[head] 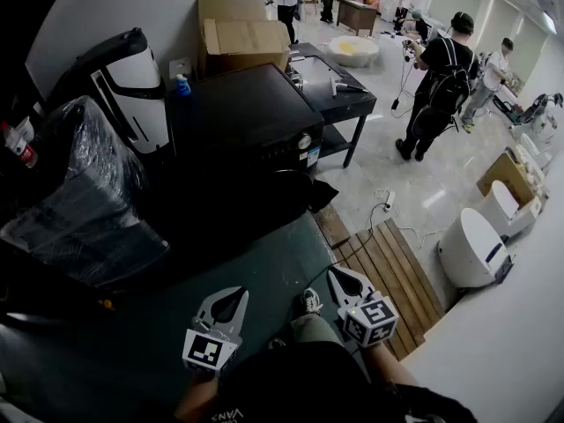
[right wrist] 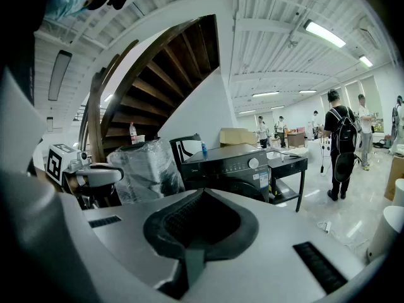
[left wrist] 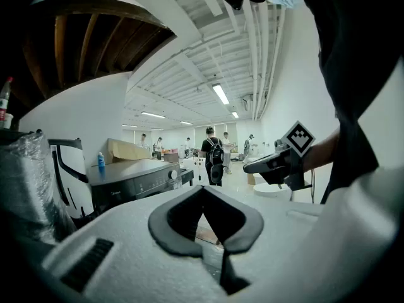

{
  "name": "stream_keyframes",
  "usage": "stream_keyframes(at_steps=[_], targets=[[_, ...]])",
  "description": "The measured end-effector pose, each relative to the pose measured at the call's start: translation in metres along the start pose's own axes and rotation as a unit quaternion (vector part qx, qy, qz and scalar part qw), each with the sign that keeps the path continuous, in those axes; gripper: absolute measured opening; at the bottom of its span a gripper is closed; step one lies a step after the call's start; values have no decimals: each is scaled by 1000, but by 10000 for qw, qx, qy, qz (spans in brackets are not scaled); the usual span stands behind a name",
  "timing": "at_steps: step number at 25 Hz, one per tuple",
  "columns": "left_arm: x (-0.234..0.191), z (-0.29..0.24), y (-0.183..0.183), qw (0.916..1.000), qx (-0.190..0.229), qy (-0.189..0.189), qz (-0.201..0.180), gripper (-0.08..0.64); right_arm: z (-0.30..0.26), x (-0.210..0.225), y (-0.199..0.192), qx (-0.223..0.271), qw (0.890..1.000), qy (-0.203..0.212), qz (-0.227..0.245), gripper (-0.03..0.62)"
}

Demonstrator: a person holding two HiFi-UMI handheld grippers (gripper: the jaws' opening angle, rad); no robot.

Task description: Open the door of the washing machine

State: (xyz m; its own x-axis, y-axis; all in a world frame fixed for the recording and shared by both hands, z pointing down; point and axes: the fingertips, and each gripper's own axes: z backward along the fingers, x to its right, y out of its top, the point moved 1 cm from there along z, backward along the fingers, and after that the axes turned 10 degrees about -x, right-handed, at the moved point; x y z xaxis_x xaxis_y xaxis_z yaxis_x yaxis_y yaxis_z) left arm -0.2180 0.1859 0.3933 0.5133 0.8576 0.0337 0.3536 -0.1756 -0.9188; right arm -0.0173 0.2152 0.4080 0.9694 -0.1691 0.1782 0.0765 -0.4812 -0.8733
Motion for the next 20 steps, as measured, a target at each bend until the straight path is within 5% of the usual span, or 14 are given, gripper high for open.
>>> stream_keyframes(at_steps=[10,18,20], targets=[[-2,1,-9,9998,-67,129,131,17,-1,-4,9,194,9996,186,118,9],[-8,-45,4,9995,-169,235,119,29,-27,46,18,73,9992,203,333,147],[-12,-67,10,9993,-147,309,172,164,-35,63,23,8,9988,276,398,159]])
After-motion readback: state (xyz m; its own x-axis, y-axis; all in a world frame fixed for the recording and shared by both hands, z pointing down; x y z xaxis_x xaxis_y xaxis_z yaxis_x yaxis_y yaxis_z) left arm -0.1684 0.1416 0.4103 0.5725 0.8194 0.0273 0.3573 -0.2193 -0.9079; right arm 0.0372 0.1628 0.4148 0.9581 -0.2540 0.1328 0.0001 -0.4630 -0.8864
